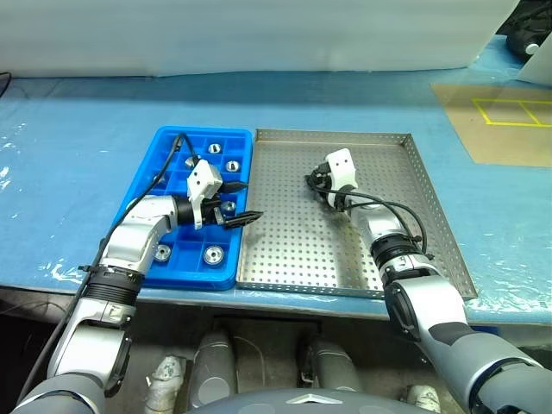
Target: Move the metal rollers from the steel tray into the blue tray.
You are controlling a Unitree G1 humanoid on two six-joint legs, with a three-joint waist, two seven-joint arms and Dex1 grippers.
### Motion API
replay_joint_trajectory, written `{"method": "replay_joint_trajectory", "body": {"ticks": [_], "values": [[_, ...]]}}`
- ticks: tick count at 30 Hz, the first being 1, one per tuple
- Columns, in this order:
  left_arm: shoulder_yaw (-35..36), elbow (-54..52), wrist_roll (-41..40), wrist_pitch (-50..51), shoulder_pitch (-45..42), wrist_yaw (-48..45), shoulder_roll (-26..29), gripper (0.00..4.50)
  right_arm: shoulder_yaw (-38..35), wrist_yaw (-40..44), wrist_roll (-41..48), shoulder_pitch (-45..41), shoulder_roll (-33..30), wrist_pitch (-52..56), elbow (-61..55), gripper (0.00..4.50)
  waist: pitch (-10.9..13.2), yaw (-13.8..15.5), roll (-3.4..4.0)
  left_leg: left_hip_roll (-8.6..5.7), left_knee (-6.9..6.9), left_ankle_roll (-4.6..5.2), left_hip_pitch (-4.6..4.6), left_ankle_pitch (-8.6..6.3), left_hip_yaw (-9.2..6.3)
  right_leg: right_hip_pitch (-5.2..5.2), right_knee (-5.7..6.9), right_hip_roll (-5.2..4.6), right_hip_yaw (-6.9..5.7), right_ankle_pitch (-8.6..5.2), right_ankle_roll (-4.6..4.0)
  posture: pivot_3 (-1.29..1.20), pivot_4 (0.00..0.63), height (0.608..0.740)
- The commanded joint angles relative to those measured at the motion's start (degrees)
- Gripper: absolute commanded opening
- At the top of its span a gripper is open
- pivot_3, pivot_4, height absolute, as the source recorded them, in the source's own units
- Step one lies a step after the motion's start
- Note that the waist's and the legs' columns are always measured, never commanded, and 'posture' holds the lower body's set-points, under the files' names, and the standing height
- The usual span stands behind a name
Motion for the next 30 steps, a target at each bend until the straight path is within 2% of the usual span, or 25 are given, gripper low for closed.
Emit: {"method": "replay_joint_trajectory", "body": {"ticks": [1,8,13,17,22,26,30], "values": [[1.55,-2.45,-0.64,-0.04,-0.19,-0.20,0.94,4.50,2.69,5.61,0.09,1.62,1.06,0.18,-6.68,1.77,0.00,-0.07,0.00,0.00,0.00,0.00,0.01,0.00,0.00,0.00,0.00,0.01,0.00,-0.01,-0.02,-0.05,0.150,0.740],[4.07,-4.30,-1.94,1.21,-0.36,0.35,2.98,4.50,5.95,17.89,4.56,3.82,2.40,8.47,-25.82,1.77,0.04,-0.14,0.01,0.03,-0.06,0.14,-0.14,-0.08,0.01,-0.26,0.11,0.05,0.00,-0.03,-0.06,-0.02,0.150,0.740],[7.46,-7.58,-3.31,3.33,1.10,0.34,6.81,4.50,9.75,23.45,5.92,3.82,4.23,12.24,-33.13,1.77,0.04,0.15,0.01,0.03,-0.08,0.15,-0.11,-0.09,0.00,-0.25,0.13,0.04,0.00,-0.04,-0.06,0.05,0.150,0.740],[12.78,-10.45,-4.10,5.01,5.80,0.08,13.75,4.50,12.66,25.79,5.50,1.64,8.29,11.58,-31.33,1.77,0.06,-0.33,-0.04,0.07,-0.20,0.05,-0.12,-0.05,-0.02,-0.43,0.19,0.06,0.03,-0.09,-0.14,0.12,0.150,0.740],[20.78,-18.17,-6.71,8.66,16.10,1.22,19.29,4.50,15.29,28.57,5.21,-0.67,12.92,9.36,-27.53,1.77,0.08,1.28,-0.08,0.08,-0.29,-0.19,-0.39,0.10,-0.08,-0.78,0.36,0.05,-0.03,-0.18,-0.27,0.27,0.150,0.740],[26.82,-26.07,-8.99,12.11,25.23,4.52,19.77,4.50,17.34,31.61,5.22,-2.05,16.60,7.66,-24.73,1.77,0.10,3.20,-0.14,0.10,-0.47,-0.15,-0.43,0.07,-0.17,-0.87,0.32,0.03,-0.06,-0.21,-0.30,0.36,0.150,0.740],[29.43,-33.74,-11.30,15.25,31.43,8.18,18.19,4.50,20.81,34.61,3.65,-1.62,18.65,5.23,-23.39,1.77,0.11,5.41,-0.14,0.31,-0.63,-0.17,-0.42,0.07,-0.21,-0.87,0.30,0.00,-0.12,-0.25,-0.35,0.41,0.150,0.740]]}}
